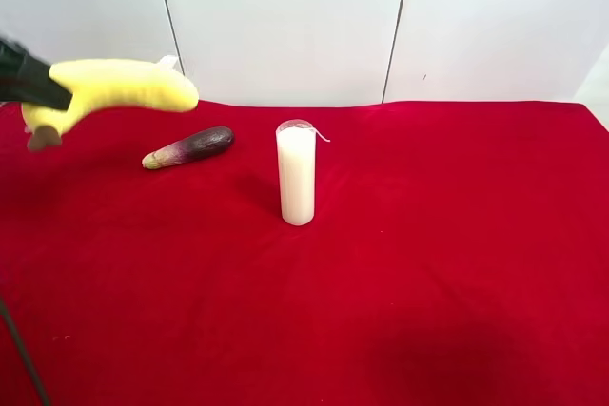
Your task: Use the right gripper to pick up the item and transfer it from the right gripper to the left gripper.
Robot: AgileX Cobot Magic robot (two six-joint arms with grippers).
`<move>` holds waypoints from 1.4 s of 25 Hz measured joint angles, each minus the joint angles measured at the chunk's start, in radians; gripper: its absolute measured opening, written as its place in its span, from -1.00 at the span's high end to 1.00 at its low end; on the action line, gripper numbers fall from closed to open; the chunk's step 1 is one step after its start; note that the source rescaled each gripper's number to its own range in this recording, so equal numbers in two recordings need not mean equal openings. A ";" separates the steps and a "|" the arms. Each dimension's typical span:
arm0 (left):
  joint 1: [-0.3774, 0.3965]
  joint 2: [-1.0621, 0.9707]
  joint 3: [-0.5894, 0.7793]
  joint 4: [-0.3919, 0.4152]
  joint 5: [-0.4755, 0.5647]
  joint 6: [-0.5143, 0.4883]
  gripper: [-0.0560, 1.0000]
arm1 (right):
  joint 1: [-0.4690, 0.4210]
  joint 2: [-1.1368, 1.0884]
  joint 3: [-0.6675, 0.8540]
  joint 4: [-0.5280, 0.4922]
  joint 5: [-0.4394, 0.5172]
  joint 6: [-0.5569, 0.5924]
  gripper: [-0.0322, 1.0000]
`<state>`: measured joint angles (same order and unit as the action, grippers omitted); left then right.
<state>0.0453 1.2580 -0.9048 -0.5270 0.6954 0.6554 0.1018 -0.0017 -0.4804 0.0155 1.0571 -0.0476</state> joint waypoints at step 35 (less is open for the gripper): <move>0.026 0.100 0.143 -0.230 -0.081 0.095 -0.99 | 0.000 0.000 0.000 0.000 0.000 0.000 -1.00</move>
<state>0.0710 1.3576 -0.7621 -0.7575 0.6148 0.7506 0.1018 -0.0017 -0.4804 0.0155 1.0571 -0.0476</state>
